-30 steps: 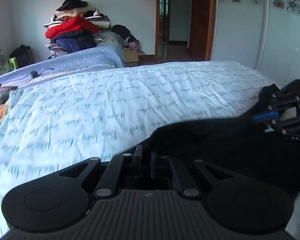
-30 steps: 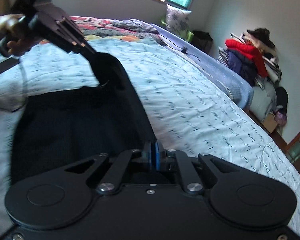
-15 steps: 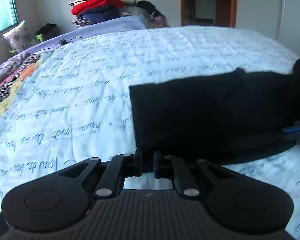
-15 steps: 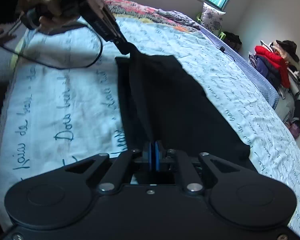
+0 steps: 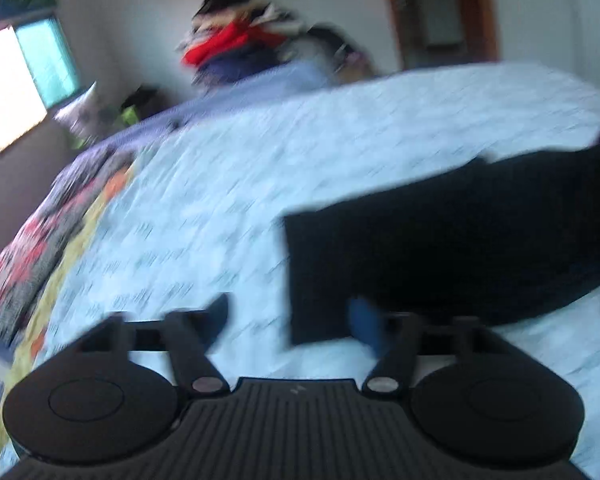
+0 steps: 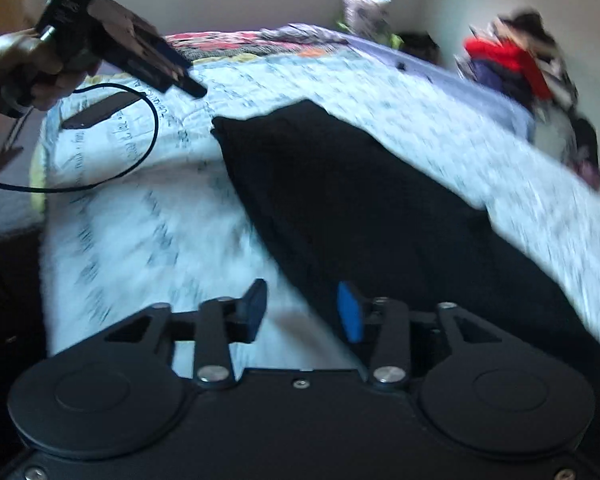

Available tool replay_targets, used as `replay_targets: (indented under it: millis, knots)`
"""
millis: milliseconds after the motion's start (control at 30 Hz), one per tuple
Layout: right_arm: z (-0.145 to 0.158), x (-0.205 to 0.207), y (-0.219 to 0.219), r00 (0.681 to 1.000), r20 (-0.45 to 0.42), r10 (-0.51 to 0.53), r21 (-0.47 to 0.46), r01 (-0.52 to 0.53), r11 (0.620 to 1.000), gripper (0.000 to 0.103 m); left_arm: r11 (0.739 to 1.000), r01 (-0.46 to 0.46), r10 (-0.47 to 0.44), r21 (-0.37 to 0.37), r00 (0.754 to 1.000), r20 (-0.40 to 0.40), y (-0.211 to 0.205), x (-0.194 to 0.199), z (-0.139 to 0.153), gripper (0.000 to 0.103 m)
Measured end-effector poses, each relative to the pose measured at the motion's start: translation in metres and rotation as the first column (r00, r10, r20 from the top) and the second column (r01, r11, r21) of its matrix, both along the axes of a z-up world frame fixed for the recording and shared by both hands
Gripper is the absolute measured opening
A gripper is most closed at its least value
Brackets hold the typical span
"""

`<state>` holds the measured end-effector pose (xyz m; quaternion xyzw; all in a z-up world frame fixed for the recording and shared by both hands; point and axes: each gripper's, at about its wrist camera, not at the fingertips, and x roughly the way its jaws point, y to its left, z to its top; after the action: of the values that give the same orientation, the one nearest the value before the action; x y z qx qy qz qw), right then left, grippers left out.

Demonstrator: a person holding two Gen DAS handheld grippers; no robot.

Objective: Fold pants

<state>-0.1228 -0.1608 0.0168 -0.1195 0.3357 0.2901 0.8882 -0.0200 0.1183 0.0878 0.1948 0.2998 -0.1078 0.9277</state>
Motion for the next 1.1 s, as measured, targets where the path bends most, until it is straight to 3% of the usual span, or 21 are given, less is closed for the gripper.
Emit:
replay_targets:
  millis: [67,167,233,300,367,467,633,733,900,967,1033,1100]
  knots:
    - [0.000,-0.022,-0.026,0.995,-0.094,-0.023,0.022,0.025,0.999,0.043,0.997,0.076,-0.075,-0.014,0.996,0.045,-0.033,-0.011,0.009,0.100]
    - [0.016,-0.064,-0.070,0.981,-0.172,-0.092,0.049,0.102,0.994,0.043,0.978,0.205,-0.204,-0.028,0.978,0.036,-0.088,-0.017,0.009,0.100]
    - [0.035,-0.086,-0.103,0.970,-0.148,-0.194,0.077,0.207,0.975,0.043,0.957,0.288,-0.287,-0.043,0.958,0.011,-0.124,-0.019,0.001,0.100]
    - [0.058,-0.099,-0.137,0.941,-0.093,-0.324,0.146,0.335,0.931,0.053,0.936,0.351,-0.352,-0.031,0.936,-0.021,-0.160,-0.019,-0.013,0.100]
    - [0.071,-0.102,-0.170,0.883,-0.014,-0.469,0.217,0.460,0.861,0.062,0.915,0.404,-0.404,-0.012,0.914,-0.035,-0.195,-0.022,-0.027,0.100]
    - [0.066,-0.083,-0.216,0.751,0.027,-0.660,0.274,0.629,0.727,0.065,0.897,0.443,-0.442,-0.004,0.896,-0.050,-0.238,-0.033,-0.046,0.101]
    - [0.029,-0.023,-0.309,0.525,-0.088,-0.847,0.378,0.804,0.459,0.065,0.895,0.436,-0.441,0.091,0.897,0.036,-0.284,-0.044,-0.066,0.101]
    - [0.001,0.007,-0.366,0.413,-0.209,-0.886,0.420,0.857,0.300,0.065,0.894,0.425,-0.435,0.139,0.900,0.043,-0.300,-0.039,-0.078,0.099]
    - [-0.040,0.035,-0.419,0.283,-0.402,-0.871,0.456,0.887,0.078,0.064,0.884,0.447,-0.451,0.136,0.892,-0.001,-0.312,-0.032,-0.084,0.092]
    - [-0.053,0.038,-0.433,0.270,-0.469,-0.841,0.492,0.871,0.006,0.063,0.877,0.458,-0.462,0.142,0.887,-0.010,-0.316,-0.031,-0.086,0.088]
    - [-0.055,0.040,-0.436,0.274,-0.484,-0.831,0.518,0.855,-0.019,0.063,0.865,0.475,-0.480,0.163,0.877,-0.014,-0.321,-0.031,-0.091,0.080]
    - [-0.052,0.048,-0.436,0.277,-0.475,-0.836,0.513,0.858,-0.007,0.061,0.851,0.497,-0.501,0.169,0.865,-0.017,-0.326,-0.031,-0.095,0.074]
